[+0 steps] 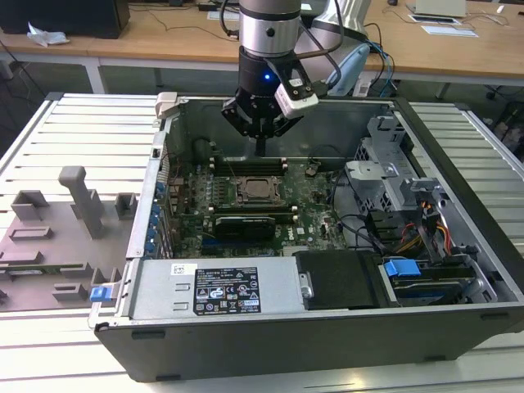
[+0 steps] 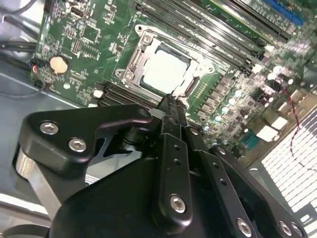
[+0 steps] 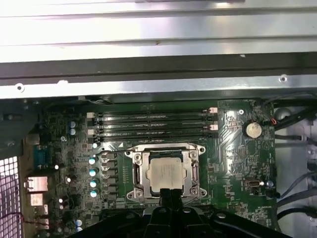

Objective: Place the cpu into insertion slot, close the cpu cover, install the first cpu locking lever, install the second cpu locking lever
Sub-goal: 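Install the first cpu locking lever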

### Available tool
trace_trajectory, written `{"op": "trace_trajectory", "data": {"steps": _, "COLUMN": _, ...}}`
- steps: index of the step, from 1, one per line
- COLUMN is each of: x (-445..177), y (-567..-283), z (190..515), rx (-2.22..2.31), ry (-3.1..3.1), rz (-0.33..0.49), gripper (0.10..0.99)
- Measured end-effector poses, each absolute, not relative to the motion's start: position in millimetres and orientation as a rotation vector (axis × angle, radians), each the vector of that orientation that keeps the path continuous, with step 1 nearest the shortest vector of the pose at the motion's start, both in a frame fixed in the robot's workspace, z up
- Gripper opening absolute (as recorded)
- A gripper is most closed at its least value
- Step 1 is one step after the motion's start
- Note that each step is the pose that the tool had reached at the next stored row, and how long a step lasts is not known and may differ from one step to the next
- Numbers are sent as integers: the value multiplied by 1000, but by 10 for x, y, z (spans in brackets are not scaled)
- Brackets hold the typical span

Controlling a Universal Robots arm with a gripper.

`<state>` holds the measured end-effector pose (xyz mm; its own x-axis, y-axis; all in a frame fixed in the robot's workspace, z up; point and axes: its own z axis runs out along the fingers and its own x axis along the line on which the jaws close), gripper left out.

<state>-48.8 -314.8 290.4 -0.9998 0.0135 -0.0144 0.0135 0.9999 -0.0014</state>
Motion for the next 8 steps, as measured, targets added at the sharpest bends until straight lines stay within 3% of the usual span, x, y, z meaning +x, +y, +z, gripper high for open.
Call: {"op": "trace_trajectory", "data": {"steps": 8, "x": -488, "y": -3147, "z": 2904, "rx": -35, "ry": 3127, "rz": -2, "gripper": 106}}
